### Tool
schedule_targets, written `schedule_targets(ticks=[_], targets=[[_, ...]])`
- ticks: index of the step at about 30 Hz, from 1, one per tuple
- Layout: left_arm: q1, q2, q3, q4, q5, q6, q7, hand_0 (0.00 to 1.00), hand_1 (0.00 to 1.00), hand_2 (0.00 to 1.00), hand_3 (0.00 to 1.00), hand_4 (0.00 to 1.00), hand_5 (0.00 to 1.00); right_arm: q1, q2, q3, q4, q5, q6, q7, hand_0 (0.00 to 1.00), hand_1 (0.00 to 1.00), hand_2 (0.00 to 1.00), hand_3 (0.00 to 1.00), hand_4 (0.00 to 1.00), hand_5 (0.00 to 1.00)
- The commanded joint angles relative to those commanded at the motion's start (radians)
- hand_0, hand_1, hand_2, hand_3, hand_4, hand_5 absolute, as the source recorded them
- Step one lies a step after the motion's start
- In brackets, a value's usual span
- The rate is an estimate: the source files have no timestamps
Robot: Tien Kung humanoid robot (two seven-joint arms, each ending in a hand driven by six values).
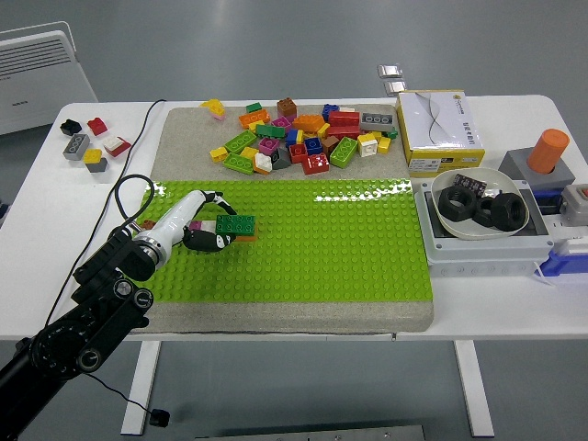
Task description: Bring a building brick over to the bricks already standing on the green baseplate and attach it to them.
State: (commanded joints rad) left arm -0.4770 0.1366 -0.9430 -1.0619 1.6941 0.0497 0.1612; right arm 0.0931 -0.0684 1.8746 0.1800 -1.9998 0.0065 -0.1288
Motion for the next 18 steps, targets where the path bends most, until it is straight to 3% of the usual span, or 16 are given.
schedule_targets(ticks=[18], targets=[[0.000, -0.002, 0.001, 0.002, 0.002, 0.005, -0.001, 0.929, 0.961, 0.959, 0.610, 0.536, 0.002, 0.000, 0.001, 0.000, 0.000, 0.000, 0.000, 0.000, 0.515, 0.709, 0.741, 0.766, 0.808, 0.839]])
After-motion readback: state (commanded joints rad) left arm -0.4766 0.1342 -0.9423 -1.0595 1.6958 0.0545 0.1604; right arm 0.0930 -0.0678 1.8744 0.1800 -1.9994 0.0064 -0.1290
